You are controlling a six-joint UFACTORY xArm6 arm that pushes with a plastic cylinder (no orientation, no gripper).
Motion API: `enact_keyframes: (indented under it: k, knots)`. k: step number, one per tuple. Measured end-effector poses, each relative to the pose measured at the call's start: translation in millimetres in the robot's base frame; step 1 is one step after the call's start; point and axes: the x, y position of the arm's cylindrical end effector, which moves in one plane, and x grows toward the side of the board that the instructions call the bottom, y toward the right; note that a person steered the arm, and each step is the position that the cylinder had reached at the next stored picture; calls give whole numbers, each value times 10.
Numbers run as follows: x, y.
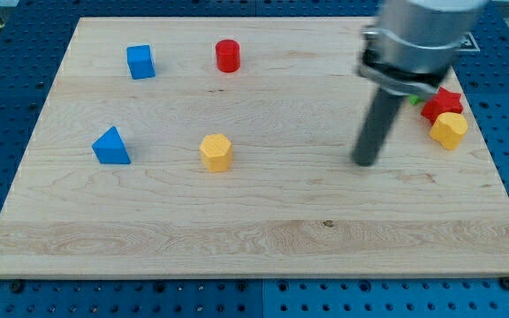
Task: Place the yellow hexagon to the bottom of the yellow heart
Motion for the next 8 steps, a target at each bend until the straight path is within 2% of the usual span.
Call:
enact_keyframes:
  k: [1,2,3,4,5,6,7,8]
  knots:
    - [-304,-918]
    - [-386,-1614]
    - [-94,-1939]
    - [166,-1784]
    - [118,-1123]
    - [4,-1035]
    - [-101,-1649]
    - [-506,-1639]
